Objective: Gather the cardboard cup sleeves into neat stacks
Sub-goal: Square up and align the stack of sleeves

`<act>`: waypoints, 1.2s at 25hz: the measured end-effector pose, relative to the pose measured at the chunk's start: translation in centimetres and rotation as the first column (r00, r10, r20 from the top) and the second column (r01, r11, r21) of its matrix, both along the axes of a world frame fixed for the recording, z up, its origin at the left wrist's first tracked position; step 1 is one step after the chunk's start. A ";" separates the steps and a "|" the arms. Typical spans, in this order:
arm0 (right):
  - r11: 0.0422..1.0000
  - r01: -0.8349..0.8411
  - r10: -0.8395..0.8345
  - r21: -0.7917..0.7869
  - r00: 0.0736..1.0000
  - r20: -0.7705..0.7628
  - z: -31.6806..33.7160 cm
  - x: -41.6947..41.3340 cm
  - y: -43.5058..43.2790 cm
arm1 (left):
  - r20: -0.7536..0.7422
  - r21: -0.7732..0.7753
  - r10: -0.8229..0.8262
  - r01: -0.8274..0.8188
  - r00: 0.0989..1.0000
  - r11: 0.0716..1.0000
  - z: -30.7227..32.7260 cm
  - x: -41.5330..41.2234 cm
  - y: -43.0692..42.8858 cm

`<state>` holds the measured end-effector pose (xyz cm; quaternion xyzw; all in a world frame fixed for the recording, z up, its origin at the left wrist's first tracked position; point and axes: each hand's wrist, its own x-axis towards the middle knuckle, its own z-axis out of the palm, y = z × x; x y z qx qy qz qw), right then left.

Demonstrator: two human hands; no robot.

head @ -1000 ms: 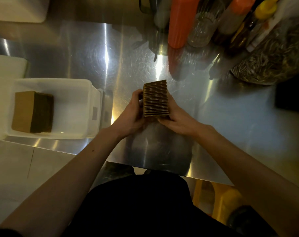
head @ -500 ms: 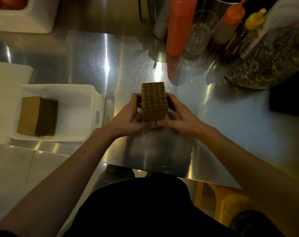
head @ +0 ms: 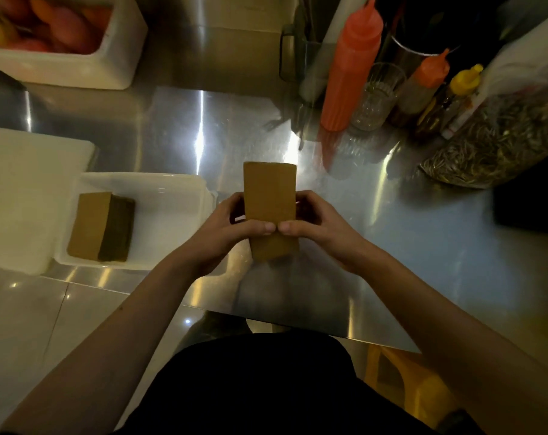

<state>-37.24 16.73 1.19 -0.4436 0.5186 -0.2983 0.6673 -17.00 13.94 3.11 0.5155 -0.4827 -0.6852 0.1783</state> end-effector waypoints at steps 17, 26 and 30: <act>0.917 0.397 -0.368 0.038 0.880 -0.300 0.6 17.7 -2.7 | -0.059 0.235 0.151 -0.133 0.987 0.963 -3.1 18.6 -4.7; 0.877 0.450 -0.409 0.170 0.883 -0.229 -1.2 19.7 -2.8 | 0.060 0.323 0.004 -0.024 0.998 0.946 -7.5 17.8 -6.4; 0.871 0.464 -0.439 0.162 0.883 -0.166 -0.9 20.1 -2.8 | 0.043 0.341 -0.042 0.025 0.998 0.940 -7.4 16.2 -6.4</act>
